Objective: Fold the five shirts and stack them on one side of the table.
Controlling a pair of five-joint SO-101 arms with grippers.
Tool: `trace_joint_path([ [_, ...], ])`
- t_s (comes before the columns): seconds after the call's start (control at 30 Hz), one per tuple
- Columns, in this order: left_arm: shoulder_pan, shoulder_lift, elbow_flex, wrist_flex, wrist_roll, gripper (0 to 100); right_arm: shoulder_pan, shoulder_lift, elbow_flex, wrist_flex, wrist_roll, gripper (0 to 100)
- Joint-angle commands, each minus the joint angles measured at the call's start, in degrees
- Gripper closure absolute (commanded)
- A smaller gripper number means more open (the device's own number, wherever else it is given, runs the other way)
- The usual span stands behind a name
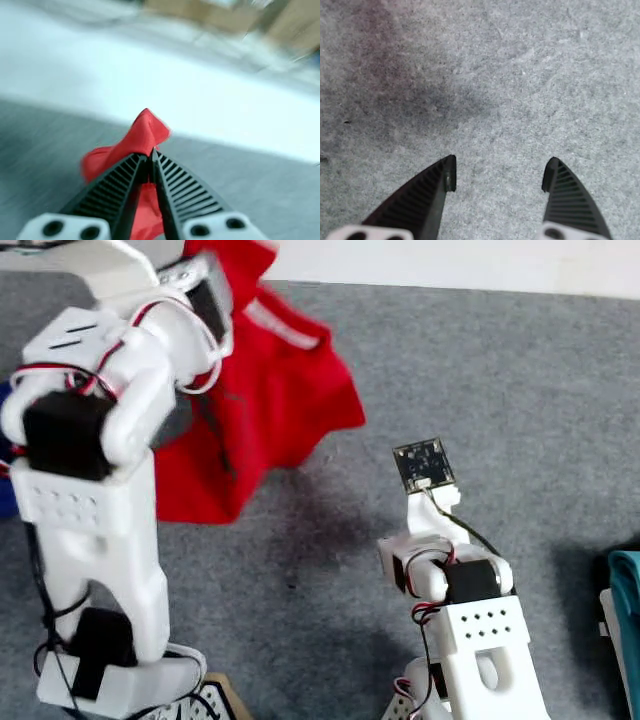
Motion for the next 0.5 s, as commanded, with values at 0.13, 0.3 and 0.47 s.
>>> trace_joint_path([
  [0.13,-14.81,-0.84,11.91,3.52,-1.85,99,-0.66,-0.57,-0.57,-1.19,-0.62,71.7],
  [0.3,-18.07,-0.84,18.86,8.97,-14.33,89,-0.66,-0.4,-0.57,-1.19,-0.62,71.7],
  [0.47,-20.62,-0.84,24.57,12.48,-14.86,72,-0.66,-0.4,-0.57,-1.19,-0.62,71.7],
])
